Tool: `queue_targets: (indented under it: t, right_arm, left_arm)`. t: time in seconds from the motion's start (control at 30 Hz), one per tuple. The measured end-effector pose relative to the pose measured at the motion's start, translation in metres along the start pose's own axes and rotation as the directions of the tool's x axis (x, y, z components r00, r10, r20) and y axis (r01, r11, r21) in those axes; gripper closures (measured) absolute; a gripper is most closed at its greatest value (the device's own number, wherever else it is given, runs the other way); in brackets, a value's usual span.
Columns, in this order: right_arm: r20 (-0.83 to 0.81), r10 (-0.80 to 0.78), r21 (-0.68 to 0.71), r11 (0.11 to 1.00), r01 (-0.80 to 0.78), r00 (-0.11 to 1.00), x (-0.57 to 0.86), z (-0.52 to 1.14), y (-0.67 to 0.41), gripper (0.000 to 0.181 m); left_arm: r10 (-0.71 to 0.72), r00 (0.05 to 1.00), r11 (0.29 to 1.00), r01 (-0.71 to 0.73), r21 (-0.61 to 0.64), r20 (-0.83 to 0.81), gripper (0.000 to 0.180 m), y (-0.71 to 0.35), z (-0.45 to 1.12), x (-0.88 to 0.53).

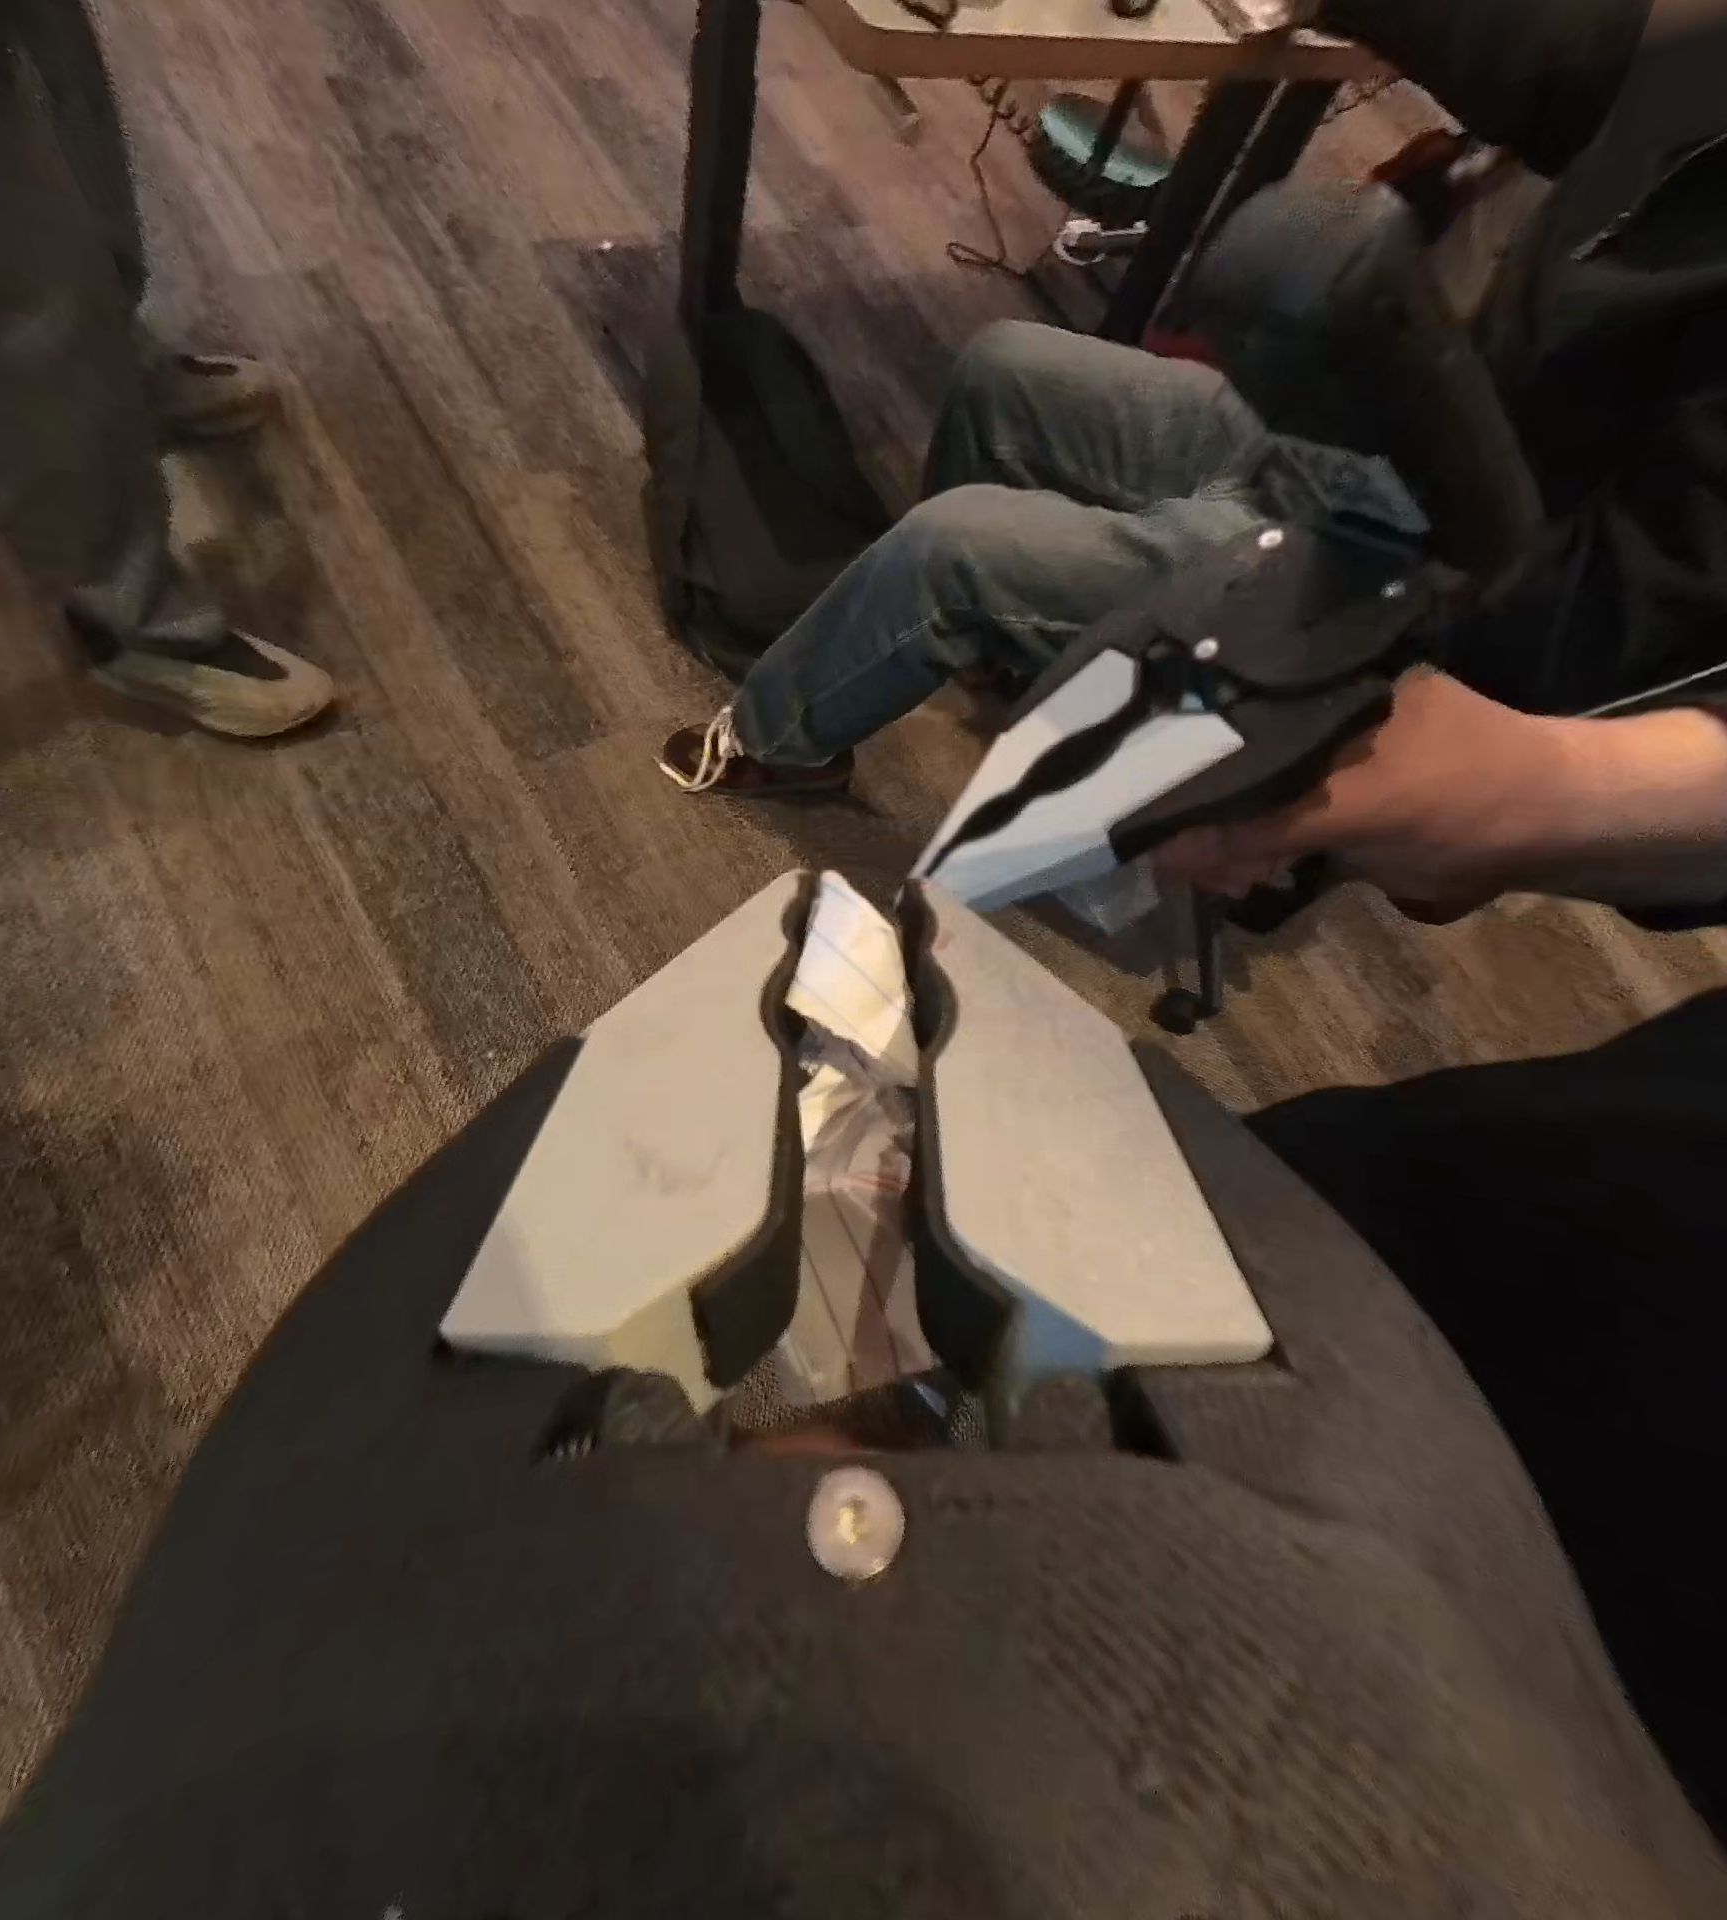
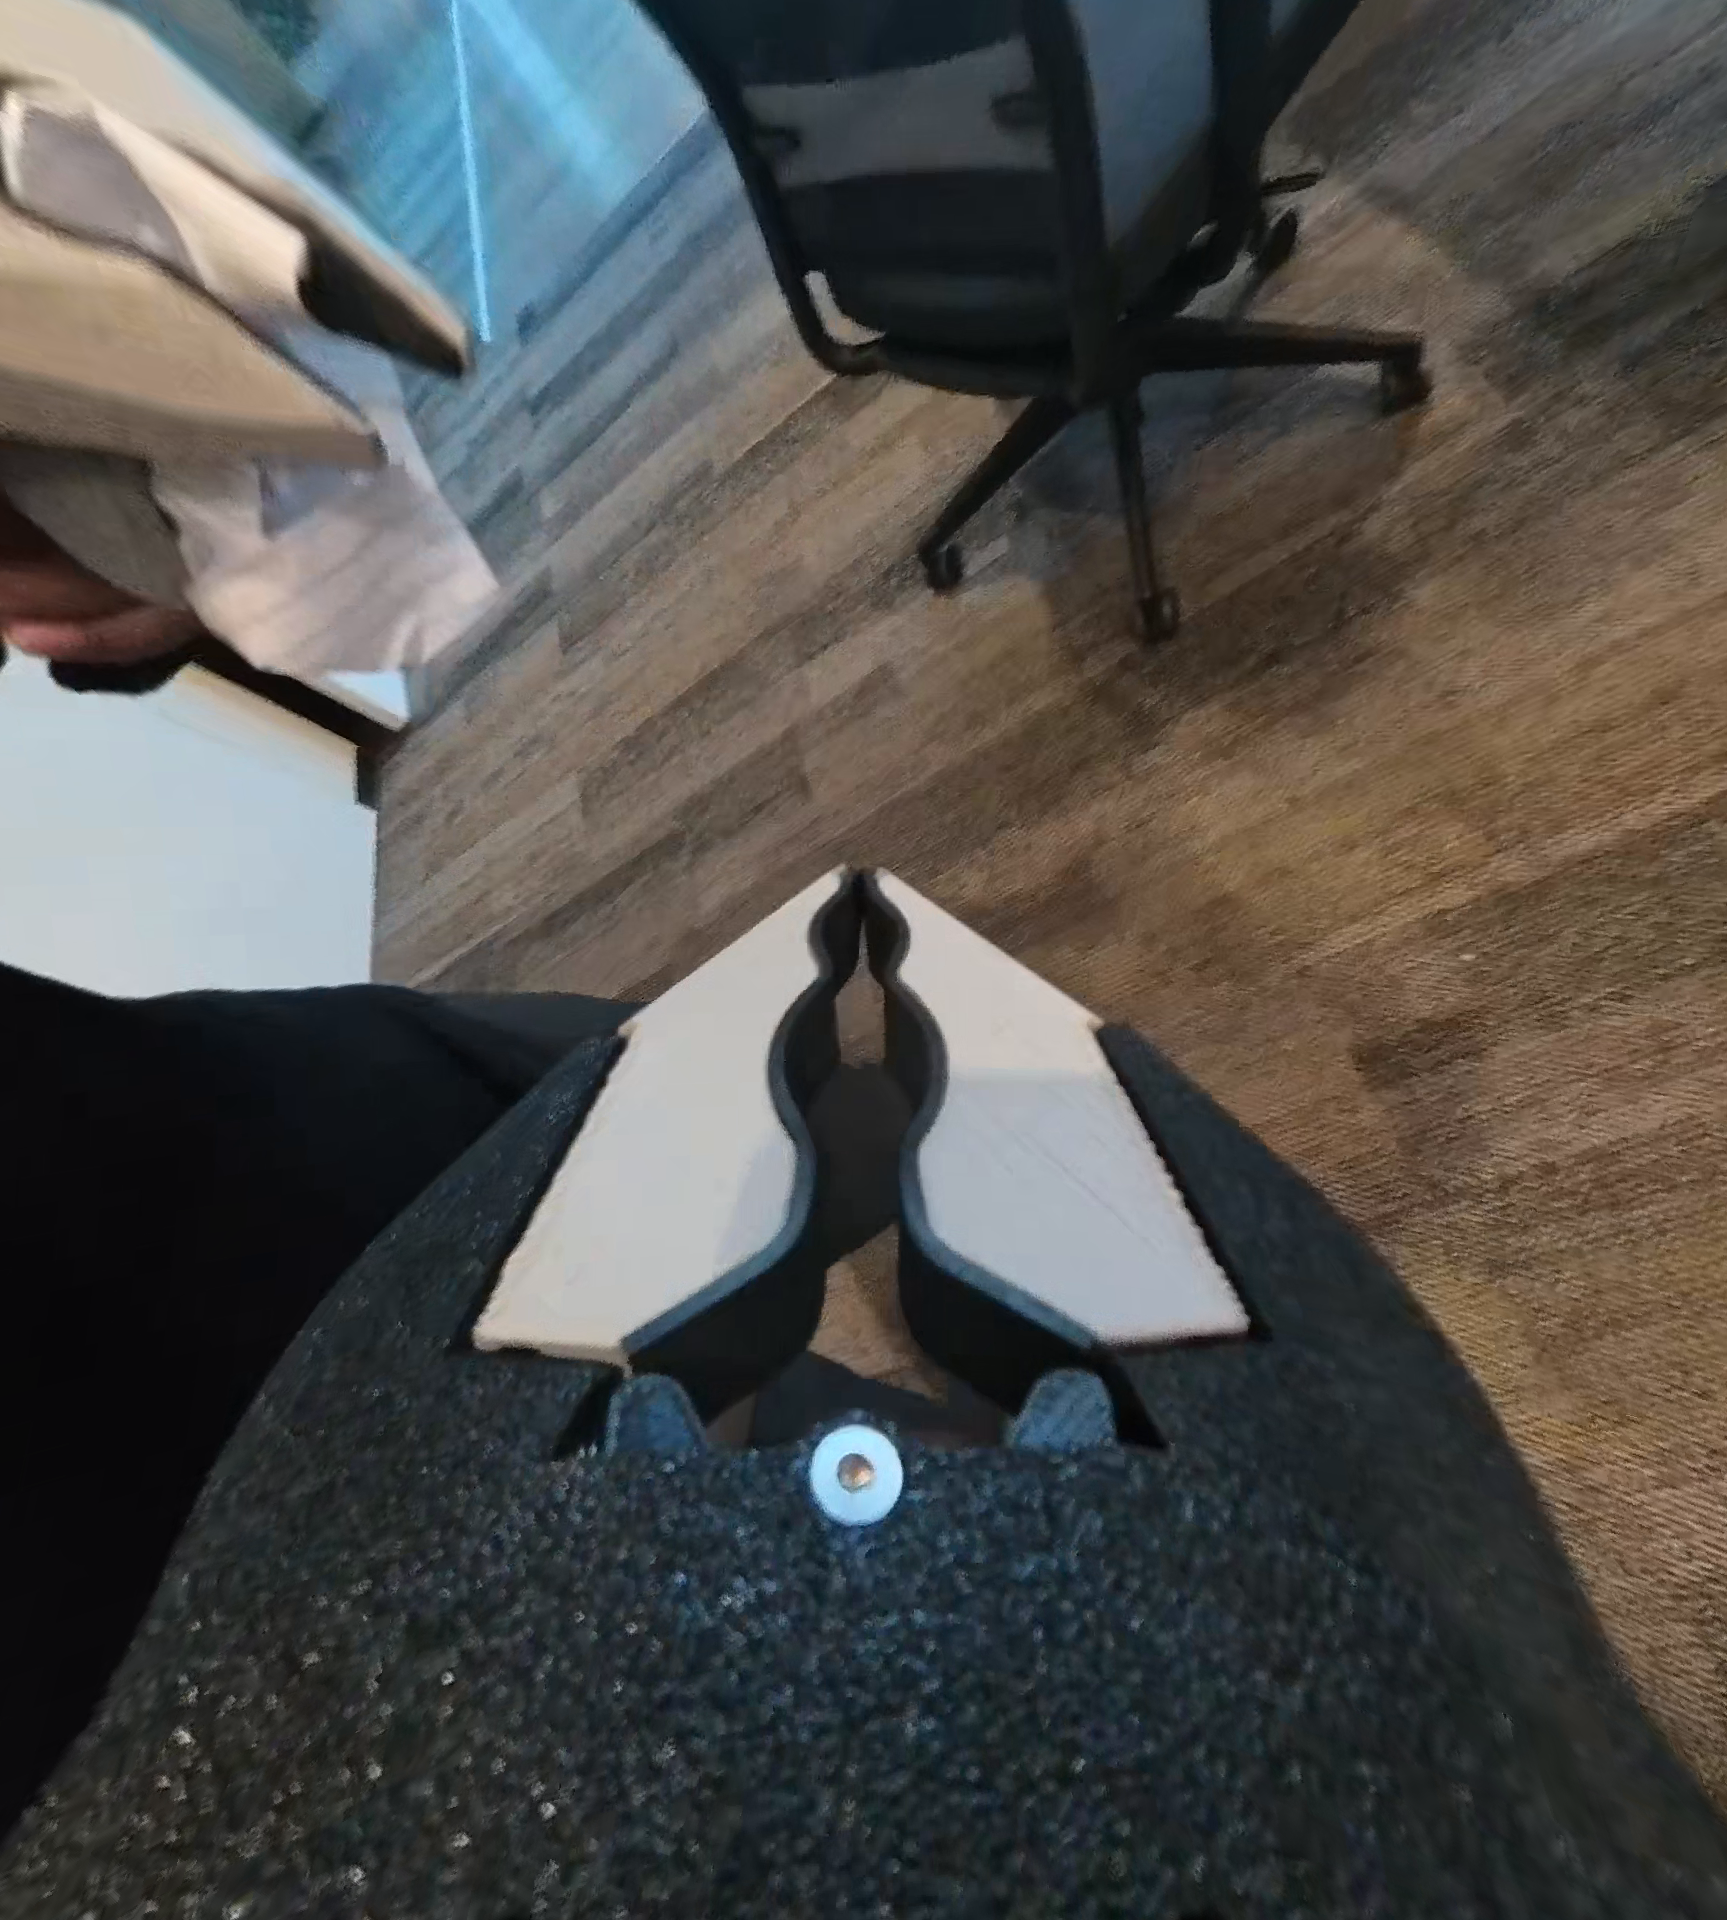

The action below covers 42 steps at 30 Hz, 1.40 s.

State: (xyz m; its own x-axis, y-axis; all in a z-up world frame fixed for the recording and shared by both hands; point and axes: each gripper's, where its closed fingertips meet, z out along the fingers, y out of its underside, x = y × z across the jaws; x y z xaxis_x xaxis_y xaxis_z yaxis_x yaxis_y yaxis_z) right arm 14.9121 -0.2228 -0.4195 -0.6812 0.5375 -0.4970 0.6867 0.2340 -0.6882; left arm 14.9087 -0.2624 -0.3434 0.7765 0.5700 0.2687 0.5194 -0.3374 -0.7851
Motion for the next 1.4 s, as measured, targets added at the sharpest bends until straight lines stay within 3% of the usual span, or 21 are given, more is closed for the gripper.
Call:
queue_targets:
  t: [0.17,0.3,0.53,0.8,1.13,1.4]
  right_arm:
    - [-0.191,0.083,0.072,0.995,-0.07,0.978,0.042,-0.01,-0.032,0.181]
    - [-0.322,0.238,0.181,0.966,-0.187,0.916,0.046,-0.009,-0.046,0.181]
    - [-0.398,0.404,0.351,0.896,-0.271,0.824,0.03,0.017,-0.077,0.181]
    - [-0.465,0.432,0.373,0.887,-0.271,0.773,0.042,0.029,-0.096,0.181]
    - [-0.36,0.391,0.317,0.905,-0.283,0.847,0.115,0.087,-0.145,0.181]
    - [-0.272,0.21,0.245,0.959,-0.143,0.939,0.239,0.101,-0.245,0.181]
  left_arm:
    - [0.076,0.983,0.997,-0.075,0.013,-0.169,0.166,-0.009,0.012,-0.035]
    - [0.15,0.946,0.988,-0.15,0.025,-0.289,0.165,-0.02,0.0,-0.073]
    - [0.203,0.899,0.976,-0.216,0.011,-0.387,0.166,-0.032,-0.006,-0.15]
    - [0.242,0.862,0.97,-0.231,0.081,-0.444,0.166,-0.069,-0.002,-0.173]
    - [0.235,0.904,0.967,-0.254,-0.007,-0.357,0.166,-0.072,0.02,-0.239]
    - [0.15,0.971,0.98,-0.171,-0.103,-0.188,0.166,-0.136,0.09,-0.314]
